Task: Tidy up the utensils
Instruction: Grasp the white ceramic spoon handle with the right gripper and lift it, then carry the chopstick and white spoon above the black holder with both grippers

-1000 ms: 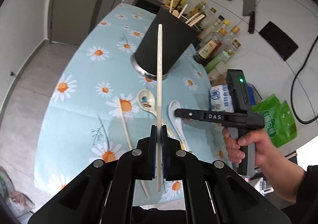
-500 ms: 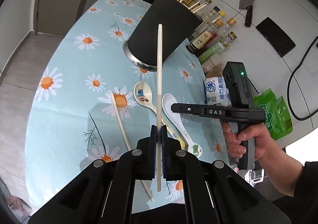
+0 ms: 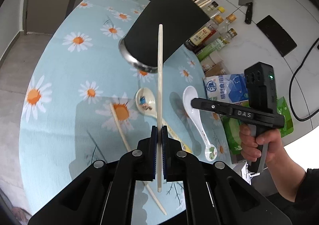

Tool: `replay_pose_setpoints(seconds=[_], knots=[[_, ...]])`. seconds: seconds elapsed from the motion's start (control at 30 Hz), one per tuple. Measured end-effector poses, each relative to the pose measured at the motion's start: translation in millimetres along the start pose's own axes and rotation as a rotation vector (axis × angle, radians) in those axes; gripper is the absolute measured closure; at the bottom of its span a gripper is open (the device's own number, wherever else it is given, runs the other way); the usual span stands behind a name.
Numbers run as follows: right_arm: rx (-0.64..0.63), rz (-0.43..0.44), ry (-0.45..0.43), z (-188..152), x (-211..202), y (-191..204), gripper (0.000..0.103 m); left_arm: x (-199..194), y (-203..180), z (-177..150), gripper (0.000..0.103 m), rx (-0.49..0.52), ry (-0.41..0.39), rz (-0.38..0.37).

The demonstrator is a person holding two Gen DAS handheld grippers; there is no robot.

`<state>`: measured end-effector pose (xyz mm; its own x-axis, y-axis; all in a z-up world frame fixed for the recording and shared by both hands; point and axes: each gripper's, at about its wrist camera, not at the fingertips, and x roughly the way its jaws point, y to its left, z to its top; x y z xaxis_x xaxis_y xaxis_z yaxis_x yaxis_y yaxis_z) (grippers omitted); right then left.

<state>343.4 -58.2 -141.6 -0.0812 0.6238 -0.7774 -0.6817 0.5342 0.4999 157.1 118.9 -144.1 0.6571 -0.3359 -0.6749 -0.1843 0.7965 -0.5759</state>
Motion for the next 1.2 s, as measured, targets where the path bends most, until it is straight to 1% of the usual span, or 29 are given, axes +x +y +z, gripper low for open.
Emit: replay_pose_setpoints(seconds=[0.13,0.3,0.4,0.43,0.5,0.6,0.67,0.73,0.77,0.87,0.93,1.0,1.13,1.2], knots=[[-0.001,-0.007,-0.096,0,-20,6,0.098,-3,-1,17,0.1,0.039,-0.035,-0.033],[-0.009,-0.049,-0.212,6,-37,18,0.098,-13,-3,39,0.1,0.074,-0.09,-0.082],[-0.026,-0.06,-0.282,9,-50,28,0.098,-20,-7,51,0.1,0.104,-0.127,-0.098],[-0.028,-0.065,-0.317,10,-56,32,0.098,-22,-9,55,0.1,0.117,-0.138,-0.099],[-0.031,-0.071,-0.364,14,-64,38,0.098,-25,-14,63,0.1,0.149,-0.15,-0.111],[-0.039,-0.084,-0.471,20,-82,49,0.098,-31,-24,75,0.1,0.198,-0.176,-0.135],[-0.05,-0.119,-0.545,26,-92,56,0.098,-35,-32,83,0.1,0.231,-0.198,-0.142],[-0.053,-0.165,-0.629,32,-100,64,0.098,-42,-38,93,0.1,0.267,-0.24,-0.143],[-0.053,-0.192,-0.673,35,-105,67,0.098,-44,-40,98,0.1,0.271,-0.259,-0.142],[-0.034,-0.2,-0.744,45,-115,74,0.098,-51,-42,114,0.1,0.26,-0.306,-0.149],[-0.046,-0.209,-0.801,54,-123,80,0.098,-54,-45,123,0.1,0.268,-0.335,-0.138],[-0.058,-0.219,-0.833,63,-128,83,0.098,-56,-47,133,0.1,0.261,-0.352,-0.123],[-0.057,-0.174,-0.852,83,-132,84,0.098,-62,-56,151,0.1,0.288,-0.387,-0.112],[-0.061,-0.161,-0.858,90,-131,85,0.098,-67,-57,158,0.1,0.296,-0.405,-0.118]])
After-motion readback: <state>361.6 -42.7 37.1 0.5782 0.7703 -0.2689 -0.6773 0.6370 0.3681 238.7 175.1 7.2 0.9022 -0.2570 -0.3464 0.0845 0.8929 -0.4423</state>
